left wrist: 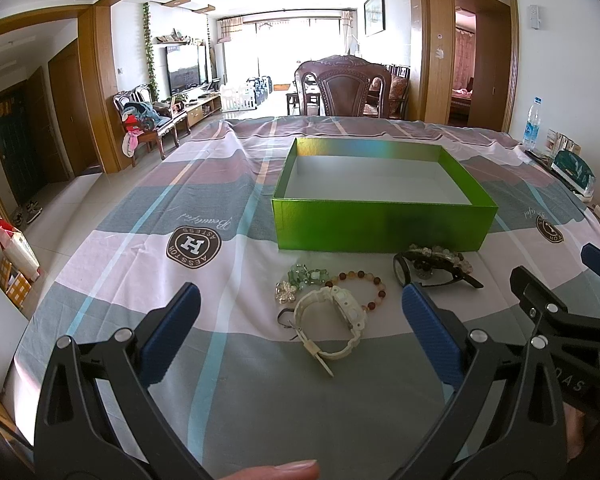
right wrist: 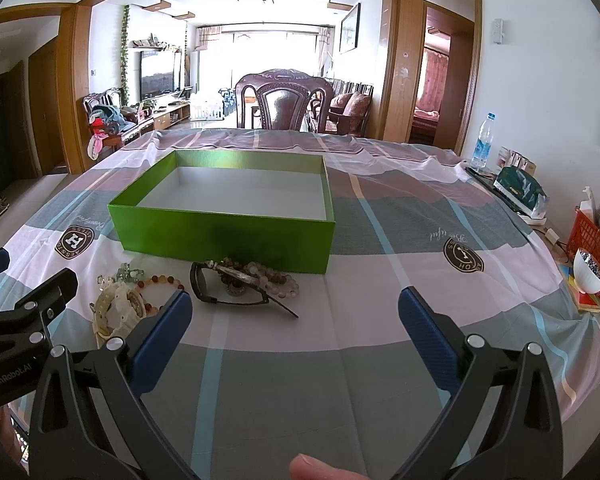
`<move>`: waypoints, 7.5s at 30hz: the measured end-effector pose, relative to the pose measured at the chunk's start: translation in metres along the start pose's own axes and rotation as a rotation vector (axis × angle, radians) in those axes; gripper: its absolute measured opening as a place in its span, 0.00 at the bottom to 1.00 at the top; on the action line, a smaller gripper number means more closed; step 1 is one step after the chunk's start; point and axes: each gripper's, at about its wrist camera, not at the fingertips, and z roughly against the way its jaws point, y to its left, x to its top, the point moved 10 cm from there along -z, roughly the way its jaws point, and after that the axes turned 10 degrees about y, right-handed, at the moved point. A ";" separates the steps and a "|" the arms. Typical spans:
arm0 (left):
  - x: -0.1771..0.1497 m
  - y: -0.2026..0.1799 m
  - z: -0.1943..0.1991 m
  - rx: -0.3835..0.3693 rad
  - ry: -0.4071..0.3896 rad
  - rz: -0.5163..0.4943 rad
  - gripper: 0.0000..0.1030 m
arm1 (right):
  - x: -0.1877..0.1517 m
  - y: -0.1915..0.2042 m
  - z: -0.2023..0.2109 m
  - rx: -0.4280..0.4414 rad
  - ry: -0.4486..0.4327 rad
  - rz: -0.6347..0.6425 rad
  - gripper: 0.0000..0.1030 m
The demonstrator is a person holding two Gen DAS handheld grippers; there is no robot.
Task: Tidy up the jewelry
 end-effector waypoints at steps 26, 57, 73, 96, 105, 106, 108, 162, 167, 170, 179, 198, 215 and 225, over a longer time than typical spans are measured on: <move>-0.001 -0.004 0.004 -0.002 0.002 0.002 0.97 | -0.002 0.000 0.000 -0.001 0.004 0.001 0.98; -0.001 -0.004 0.004 -0.003 0.003 0.003 0.97 | -0.001 0.000 -0.001 -0.002 0.005 0.002 0.98; -0.001 -0.004 0.004 -0.004 0.005 0.003 0.97 | -0.001 0.001 -0.002 -0.004 0.005 0.003 0.98; -0.001 -0.004 0.004 -0.004 0.005 0.003 0.97 | 0.000 0.001 -0.003 -0.003 0.007 0.003 0.98; -0.001 -0.005 0.008 -0.004 0.008 0.003 0.97 | -0.003 0.002 -0.003 -0.001 0.013 0.002 0.98; -0.001 -0.008 0.006 -0.005 0.009 0.003 0.97 | -0.004 0.002 -0.003 0.000 0.013 0.002 0.98; -0.003 -0.008 0.004 -0.005 0.012 0.005 0.97 | -0.004 0.002 -0.003 0.000 0.014 0.001 0.98; -0.032 0.015 -0.068 -0.025 0.304 -0.028 0.83 | -0.022 0.021 -0.052 0.267 0.296 0.155 0.08; -0.034 0.006 -0.074 -0.045 0.313 -0.046 0.83 | -0.025 -0.023 -0.056 0.189 0.297 0.064 0.06; -0.034 0.003 -0.078 -0.050 0.318 -0.048 0.83 | -0.033 -0.044 -0.067 0.150 0.332 0.012 0.06; -0.036 -0.002 -0.081 -0.045 0.328 -0.049 0.83 | -0.039 -0.020 -0.065 0.220 0.332 0.038 0.33; -0.038 0.004 -0.090 -0.128 0.356 -0.007 0.55 | -0.036 0.051 -0.078 0.243 0.342 0.236 0.02; -0.033 -0.004 -0.108 -0.160 0.383 -0.028 0.10 | -0.057 0.030 -0.080 0.247 0.360 0.180 0.04; -0.014 -0.003 -0.080 -0.170 0.302 -0.019 0.08 | -0.029 0.024 -0.052 0.254 0.262 0.161 0.02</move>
